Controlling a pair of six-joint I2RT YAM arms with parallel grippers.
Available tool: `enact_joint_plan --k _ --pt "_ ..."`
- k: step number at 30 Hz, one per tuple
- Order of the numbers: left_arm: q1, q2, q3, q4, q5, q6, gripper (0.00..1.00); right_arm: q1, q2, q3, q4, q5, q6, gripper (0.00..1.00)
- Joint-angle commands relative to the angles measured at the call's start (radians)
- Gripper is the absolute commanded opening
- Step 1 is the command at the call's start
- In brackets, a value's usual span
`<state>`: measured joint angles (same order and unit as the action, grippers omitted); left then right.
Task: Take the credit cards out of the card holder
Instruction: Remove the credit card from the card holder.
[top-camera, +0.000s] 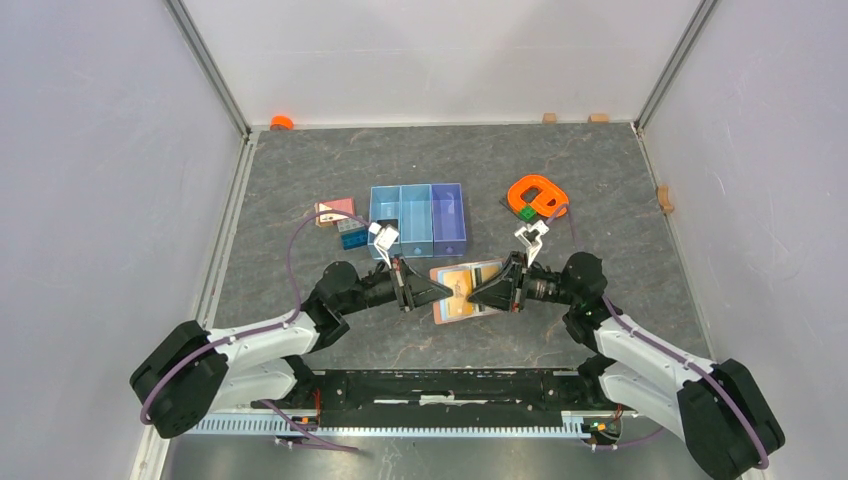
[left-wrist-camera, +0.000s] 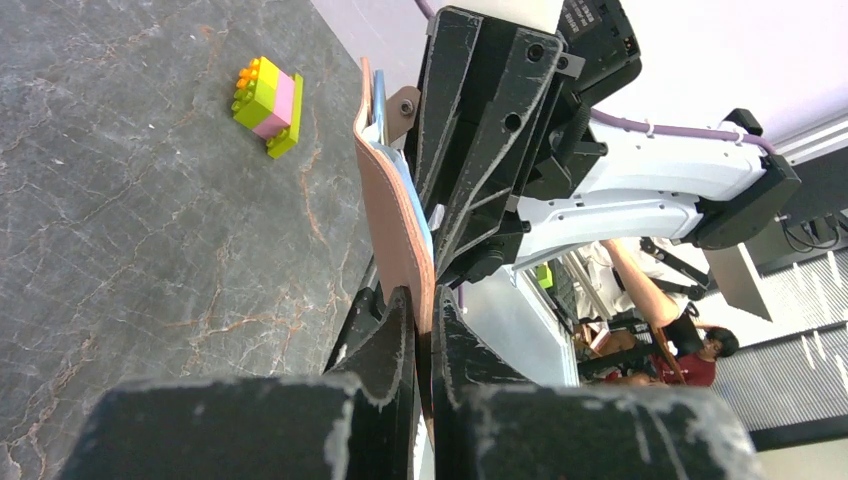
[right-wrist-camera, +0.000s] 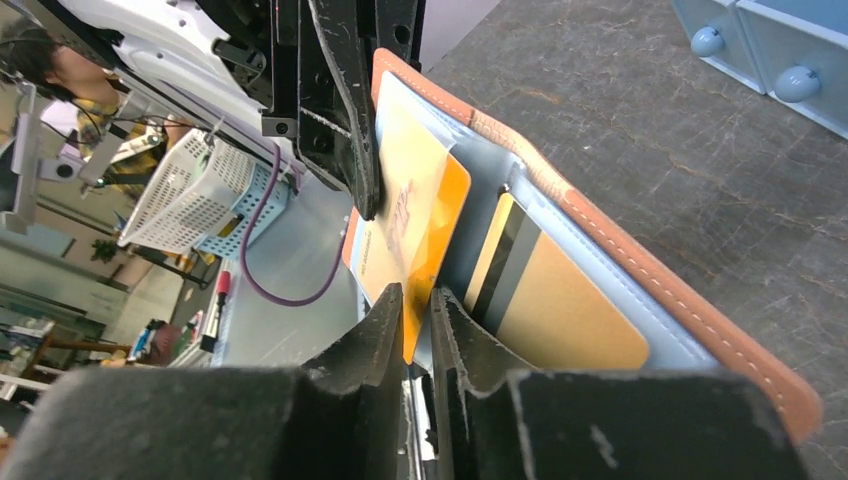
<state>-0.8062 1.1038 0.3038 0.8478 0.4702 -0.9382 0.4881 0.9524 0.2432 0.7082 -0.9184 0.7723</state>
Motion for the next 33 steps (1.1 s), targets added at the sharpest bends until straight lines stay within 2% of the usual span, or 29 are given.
enact_joint_plan --k 1,7,10,12,18,20,23,26,27,31,33 --pt "-0.001 0.0 0.015 0.109 0.038 -0.033 0.02 -0.003 0.008 -0.018 0.126 -0.03 0.069 0.15" --pt "-0.001 0.038 0.015 0.162 0.057 -0.056 0.02 -0.003 0.015 -0.032 0.208 -0.037 0.126 0.11" --pt "-0.001 0.063 0.018 0.192 0.066 -0.067 0.02 -0.003 0.02 -0.042 0.246 -0.04 0.147 0.02" --pt "0.002 0.065 0.017 0.188 0.061 -0.066 0.02 -0.005 0.019 -0.043 0.244 -0.04 0.144 0.0" --pt "0.052 0.009 -0.019 0.152 0.041 -0.074 0.14 -0.085 -0.026 -0.056 0.152 -0.011 0.111 0.0" --pt "0.065 -0.024 -0.027 0.104 0.019 -0.061 0.16 -0.108 -0.029 -0.062 0.145 -0.012 0.112 0.0" --pt "0.068 -0.077 -0.028 0.012 -0.02 -0.024 0.15 -0.118 -0.019 -0.065 0.145 -0.014 0.116 0.0" --pt "0.068 -0.104 -0.029 -0.014 -0.031 -0.01 0.03 -0.118 -0.013 -0.065 0.155 -0.021 0.12 0.0" --pt "0.068 -0.104 -0.029 -0.008 -0.023 -0.011 0.02 -0.117 -0.012 -0.064 0.166 -0.032 0.128 0.0" --pt "0.068 -0.065 -0.025 0.042 0.008 -0.033 0.02 -0.111 -0.008 -0.073 0.251 -0.059 0.174 0.24" --pt "0.068 -0.04 -0.023 0.084 0.028 -0.049 0.02 -0.101 -0.007 -0.073 0.254 -0.06 0.177 0.3"
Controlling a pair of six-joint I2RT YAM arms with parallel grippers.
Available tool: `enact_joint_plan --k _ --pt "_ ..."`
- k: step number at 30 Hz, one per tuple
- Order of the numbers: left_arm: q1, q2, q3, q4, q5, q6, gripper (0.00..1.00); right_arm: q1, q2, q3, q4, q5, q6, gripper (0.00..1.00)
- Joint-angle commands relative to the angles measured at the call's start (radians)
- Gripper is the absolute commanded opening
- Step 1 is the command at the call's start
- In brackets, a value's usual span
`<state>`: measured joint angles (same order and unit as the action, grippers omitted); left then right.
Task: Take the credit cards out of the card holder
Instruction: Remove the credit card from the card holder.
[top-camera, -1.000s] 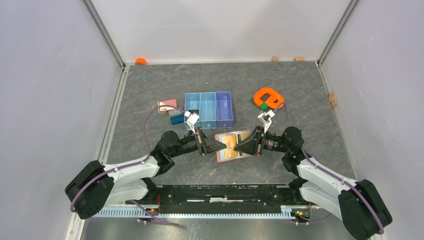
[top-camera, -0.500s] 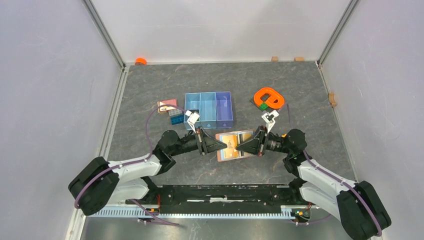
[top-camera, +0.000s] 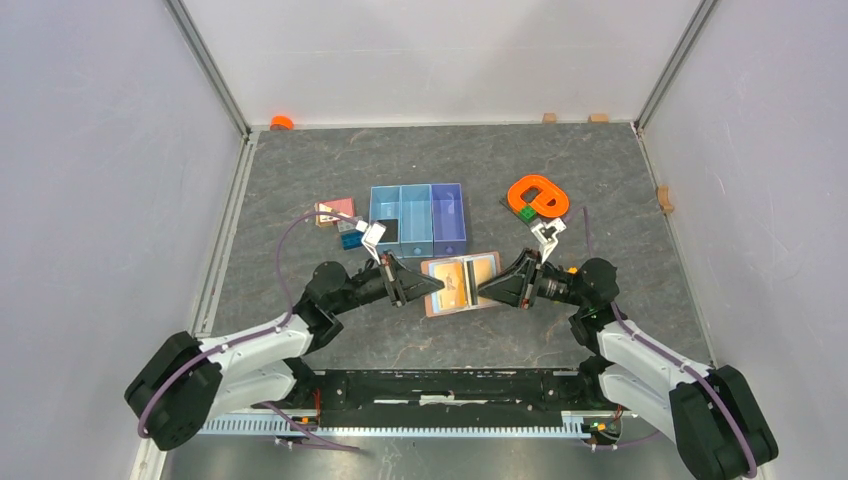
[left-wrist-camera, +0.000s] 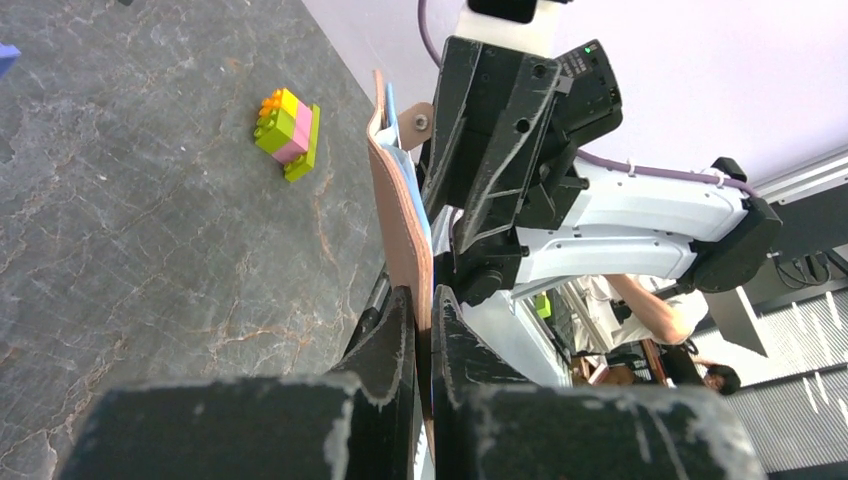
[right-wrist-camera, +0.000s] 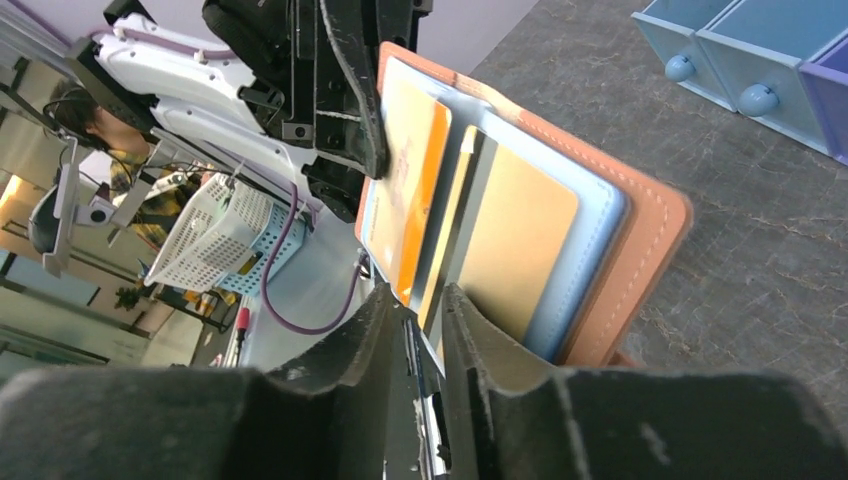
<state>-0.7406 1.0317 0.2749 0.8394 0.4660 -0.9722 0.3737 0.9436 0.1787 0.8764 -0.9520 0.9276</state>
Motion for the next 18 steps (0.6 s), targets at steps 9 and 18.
enact_joint_plan --k 9,18 --pt "-0.014 0.136 0.026 0.26 0.107 -0.084 0.02 0.069 0.058 0.011 0.077 -0.001 0.007 0.37" --pt "-0.025 0.198 0.035 0.339 0.136 -0.106 0.02 0.096 0.068 0.021 0.096 -0.002 0.017 0.4"
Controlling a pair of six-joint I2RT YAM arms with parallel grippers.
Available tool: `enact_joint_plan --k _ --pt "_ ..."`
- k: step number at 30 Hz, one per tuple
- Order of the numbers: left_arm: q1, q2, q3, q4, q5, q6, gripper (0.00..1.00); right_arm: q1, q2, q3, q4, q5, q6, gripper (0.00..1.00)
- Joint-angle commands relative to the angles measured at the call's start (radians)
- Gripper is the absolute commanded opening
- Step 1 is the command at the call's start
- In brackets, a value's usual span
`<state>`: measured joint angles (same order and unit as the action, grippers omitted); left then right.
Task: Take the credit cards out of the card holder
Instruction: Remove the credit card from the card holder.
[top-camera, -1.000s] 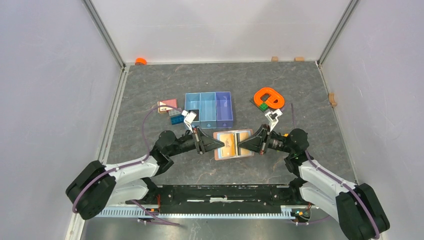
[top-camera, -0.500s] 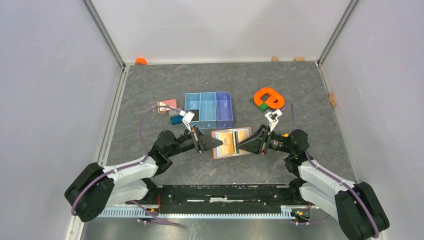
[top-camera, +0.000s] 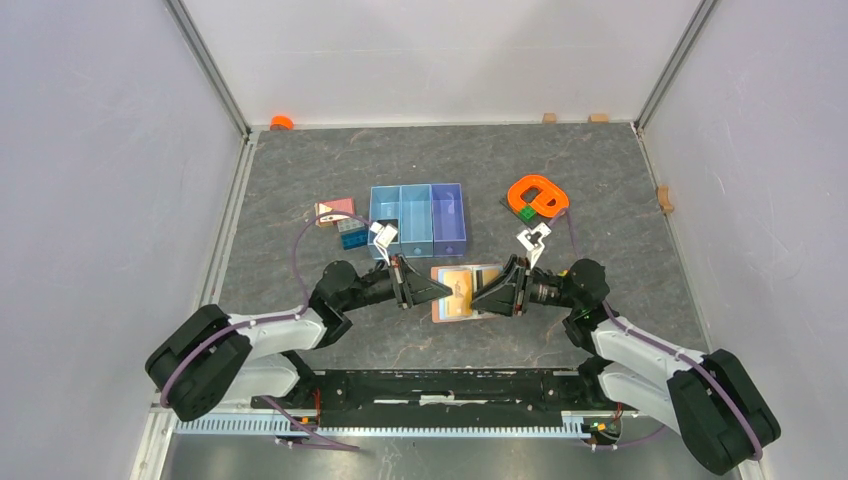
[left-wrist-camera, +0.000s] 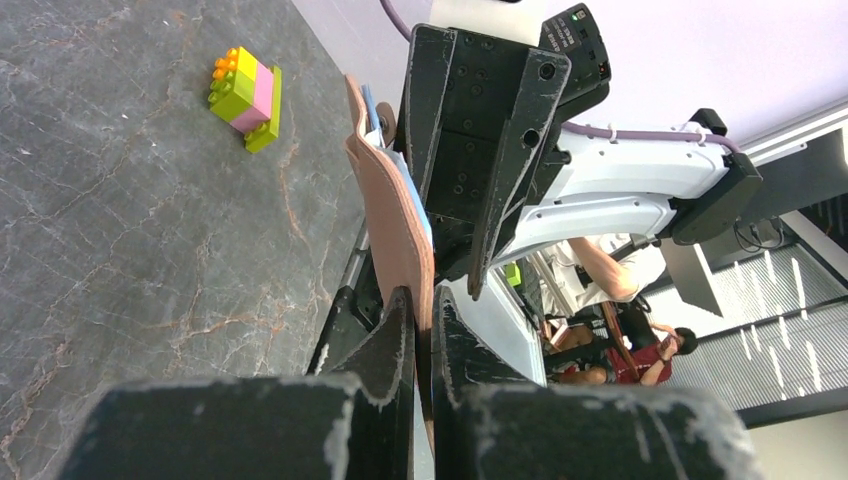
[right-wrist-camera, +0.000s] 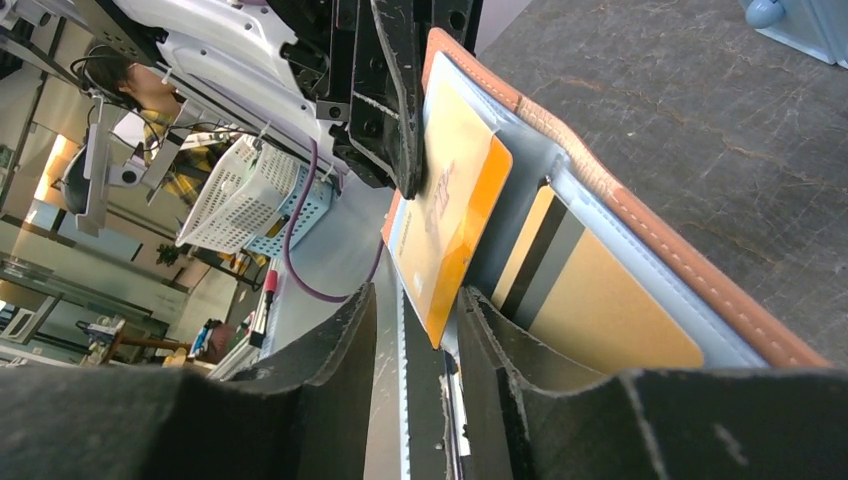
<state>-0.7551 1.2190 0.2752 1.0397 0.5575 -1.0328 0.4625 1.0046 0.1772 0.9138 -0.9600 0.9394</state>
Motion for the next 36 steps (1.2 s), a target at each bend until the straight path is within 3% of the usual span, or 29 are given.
enact_joint_plan --k 1,6,18,22,25,36 --pt "-0.01 0.012 0.033 0.136 0.04 -0.043 0.02 0.007 0.006 0.017 0.083 0.002 0.023 0.35" --pt "-0.01 0.009 0.038 0.082 0.019 -0.009 0.02 0.007 0.013 -0.009 0.243 -0.021 0.127 0.2" --pt "-0.041 0.05 0.071 0.103 0.042 0.006 0.02 0.014 0.067 -0.001 0.278 -0.011 0.141 0.27" --pt "-0.04 0.008 0.054 0.081 0.023 0.013 0.02 0.013 0.073 0.0 0.263 -0.014 0.136 0.09" --pt "-0.038 -0.055 0.046 -0.008 -0.019 0.048 0.04 0.011 0.061 0.0 0.242 -0.009 0.126 0.0" --pt "-0.003 -0.332 -0.012 -0.357 -0.176 0.113 0.04 -0.027 0.026 -0.013 0.186 0.0 0.098 0.0"
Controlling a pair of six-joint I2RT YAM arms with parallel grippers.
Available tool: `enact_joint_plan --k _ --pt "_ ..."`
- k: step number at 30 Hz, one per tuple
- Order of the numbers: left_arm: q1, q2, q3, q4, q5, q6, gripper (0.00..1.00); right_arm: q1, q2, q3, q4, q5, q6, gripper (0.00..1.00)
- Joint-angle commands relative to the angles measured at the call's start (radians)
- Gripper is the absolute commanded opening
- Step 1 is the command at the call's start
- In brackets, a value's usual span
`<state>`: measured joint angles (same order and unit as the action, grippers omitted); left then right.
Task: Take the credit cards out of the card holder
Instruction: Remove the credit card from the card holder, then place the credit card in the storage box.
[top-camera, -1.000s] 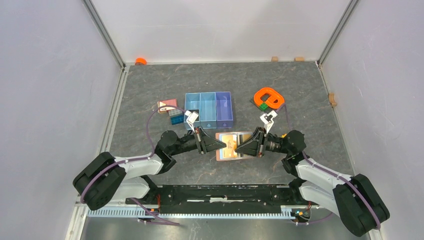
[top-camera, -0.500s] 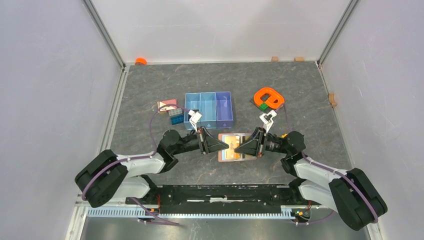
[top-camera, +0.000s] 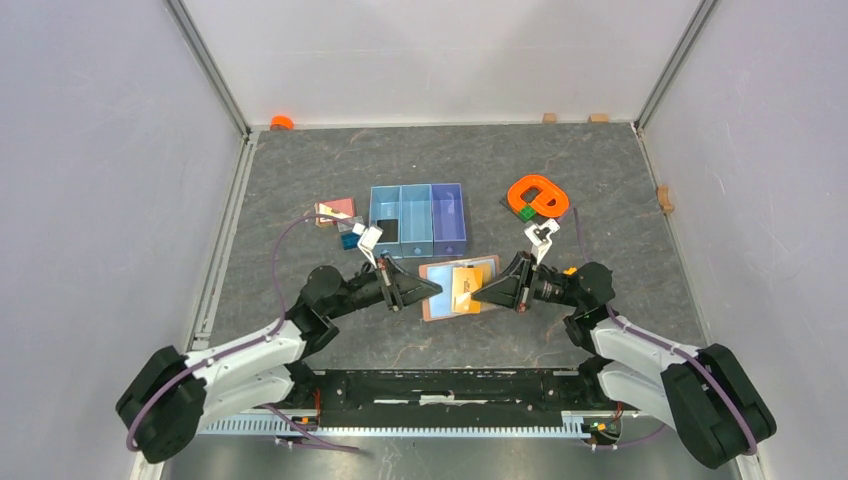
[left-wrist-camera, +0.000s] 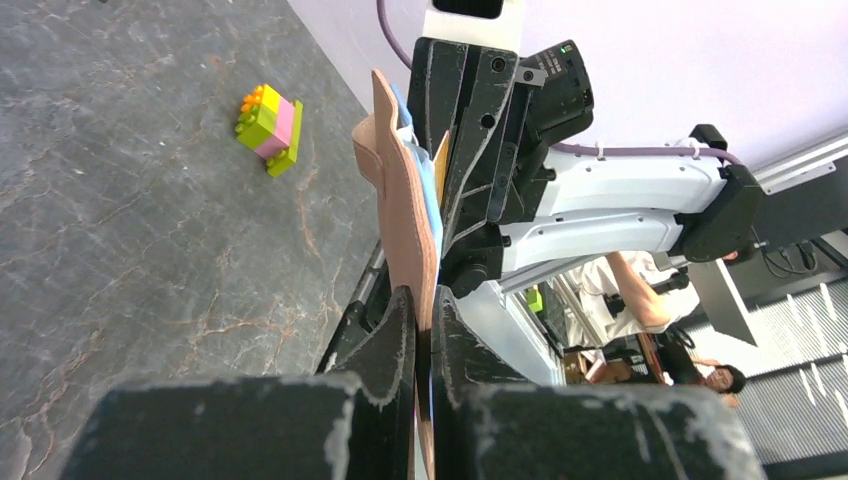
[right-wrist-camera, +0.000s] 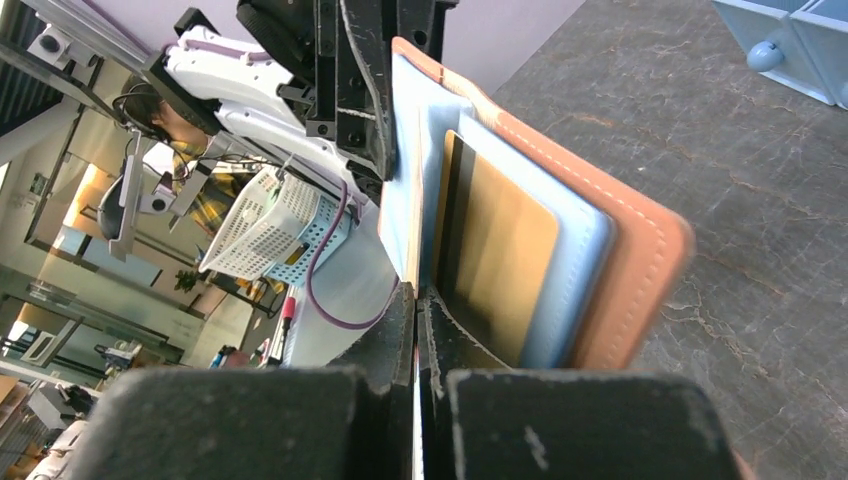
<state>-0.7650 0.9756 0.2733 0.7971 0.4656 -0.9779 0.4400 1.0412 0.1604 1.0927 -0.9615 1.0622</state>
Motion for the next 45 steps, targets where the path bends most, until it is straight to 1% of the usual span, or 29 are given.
enact_joint_plan --k 1,3,4,5,8,9,10,14,17,19,23,25,27,28,29,31,33,35,39,45 --pt "0.007 -0.116 -0.014 -0.148 -0.105 0.062 0.03 -0.006 -0.01 0.004 0.002 0.004 -0.026 0.0" --pt "0.008 -0.185 -0.013 -0.256 -0.17 0.083 0.02 -0.012 -0.017 0.017 -0.037 0.012 -0.045 0.0" --pt "0.009 -0.219 -0.01 -0.321 -0.212 0.097 0.02 -0.013 -0.022 0.027 -0.087 0.021 -0.069 0.0" --pt "0.009 -0.277 -0.007 -0.405 -0.267 0.117 0.02 -0.015 -0.03 0.045 -0.14 0.034 -0.099 0.0" --pt "0.009 -0.449 -0.006 -0.615 -0.426 0.153 0.02 -0.017 -0.047 0.115 -0.38 0.119 -0.232 0.0" --pt "0.008 -0.502 -0.005 -0.674 -0.46 0.162 0.02 -0.017 -0.046 0.137 -0.427 0.155 -0.26 0.0" --pt "0.009 -0.562 -0.002 -0.734 -0.52 0.172 0.02 -0.017 -0.041 0.153 -0.456 0.18 -0.268 0.0" --pt "0.008 -0.741 0.042 -0.984 -0.661 0.215 0.02 -0.017 0.025 0.233 -0.487 0.249 -0.25 0.0" --pt "0.008 -0.811 0.09 -1.118 -0.729 0.237 0.02 -0.01 0.101 0.306 -0.517 0.309 -0.246 0.0" --pt "0.009 -0.824 0.115 -1.164 -0.741 0.245 0.02 0.005 0.163 0.378 -0.566 0.349 -0.269 0.0" --pt "0.008 -0.781 0.167 -1.198 -0.733 0.27 0.02 0.033 0.324 0.55 -0.672 0.377 -0.316 0.0" --pt "0.008 -0.721 0.235 -1.216 -0.725 0.305 0.02 0.039 0.399 0.634 -0.723 0.39 -0.334 0.0" --pt "0.007 -0.646 0.316 -1.269 -0.728 0.342 0.02 0.044 0.46 0.696 -0.752 0.41 -0.346 0.0" --pt "0.007 -0.612 0.357 -1.301 -0.738 0.353 0.02 0.047 0.49 0.728 -0.765 0.426 -0.352 0.0" --pt "0.007 -0.597 0.373 -1.298 -0.734 0.349 0.02 0.053 0.516 0.755 -0.786 0.44 -0.359 0.0" --pt "0.007 -0.594 0.362 -1.25 -0.711 0.349 0.02 0.064 0.573 0.815 -0.824 0.466 -0.372 0.0" --pt "0.007 -0.617 0.334 -1.202 -0.728 0.348 0.02 0.071 0.634 0.878 -0.859 0.484 -0.382 0.0" --pt "0.007 -0.655 0.298 -1.163 -0.749 0.349 0.02 0.079 0.679 0.92 -0.878 0.499 -0.384 0.0" --pt "0.007 -0.73 0.239 -1.084 -0.743 0.355 0.02 0.094 0.761 0.997 -0.912 0.527 -0.397 0.0" --pt "0.007 -0.784 0.211 -1.068 -0.757 0.372 0.02 0.129 0.874 1.093 -0.938 0.529 -0.403 0.0"
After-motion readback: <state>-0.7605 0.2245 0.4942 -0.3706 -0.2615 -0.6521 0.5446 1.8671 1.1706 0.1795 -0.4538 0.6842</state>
